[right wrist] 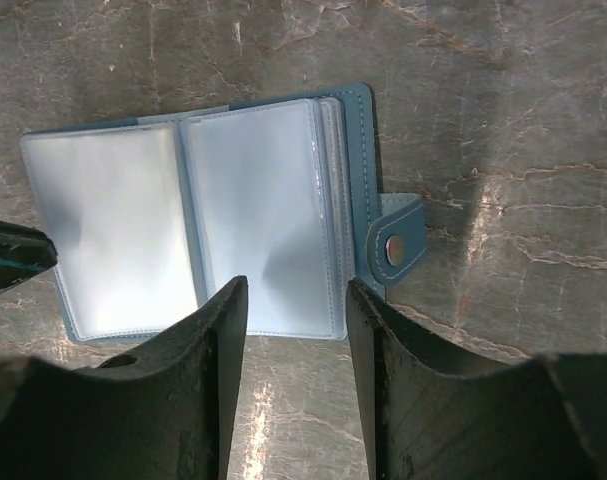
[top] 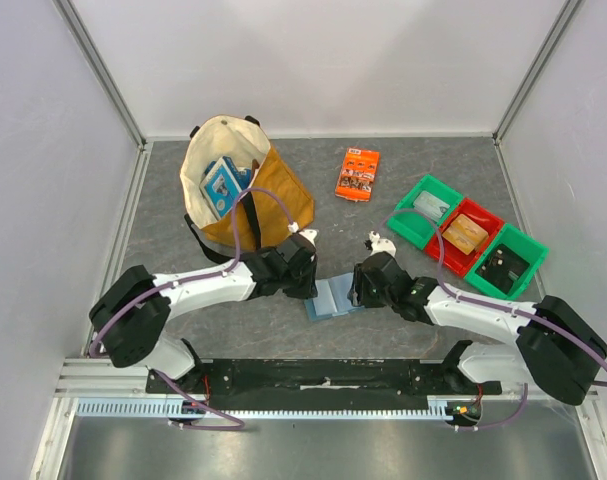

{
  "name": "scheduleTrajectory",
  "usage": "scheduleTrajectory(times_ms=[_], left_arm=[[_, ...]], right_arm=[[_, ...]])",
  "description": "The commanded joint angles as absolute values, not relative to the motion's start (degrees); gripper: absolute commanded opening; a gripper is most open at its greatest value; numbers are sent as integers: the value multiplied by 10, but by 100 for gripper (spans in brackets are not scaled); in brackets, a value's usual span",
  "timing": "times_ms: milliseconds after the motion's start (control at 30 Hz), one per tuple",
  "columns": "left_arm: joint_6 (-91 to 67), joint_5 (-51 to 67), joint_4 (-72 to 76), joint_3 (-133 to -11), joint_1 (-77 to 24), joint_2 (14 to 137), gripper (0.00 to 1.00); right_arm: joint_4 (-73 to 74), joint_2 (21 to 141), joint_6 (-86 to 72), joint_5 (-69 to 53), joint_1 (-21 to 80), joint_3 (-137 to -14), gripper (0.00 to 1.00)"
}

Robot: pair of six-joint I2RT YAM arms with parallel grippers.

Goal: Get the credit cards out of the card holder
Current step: Remove the credit card from the card holder.

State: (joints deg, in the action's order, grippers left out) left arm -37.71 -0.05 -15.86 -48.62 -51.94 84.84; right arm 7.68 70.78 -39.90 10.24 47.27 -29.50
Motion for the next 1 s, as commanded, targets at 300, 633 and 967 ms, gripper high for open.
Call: scheduleTrajectory(times_ms=[300, 633, 967], left_arm=[[-432, -16, -123, -452, -522, 911, 2], [-433, -9, -119, -447, -522, 911, 2], [-440, -5, -107, -435, -522, 896, 2]], right_arm=[[44, 695, -399, 86, 475, -286, 43], [26, 714, -391, 30, 475, -296, 35], [-32, 722, -363, -75, 480, -337, 41]])
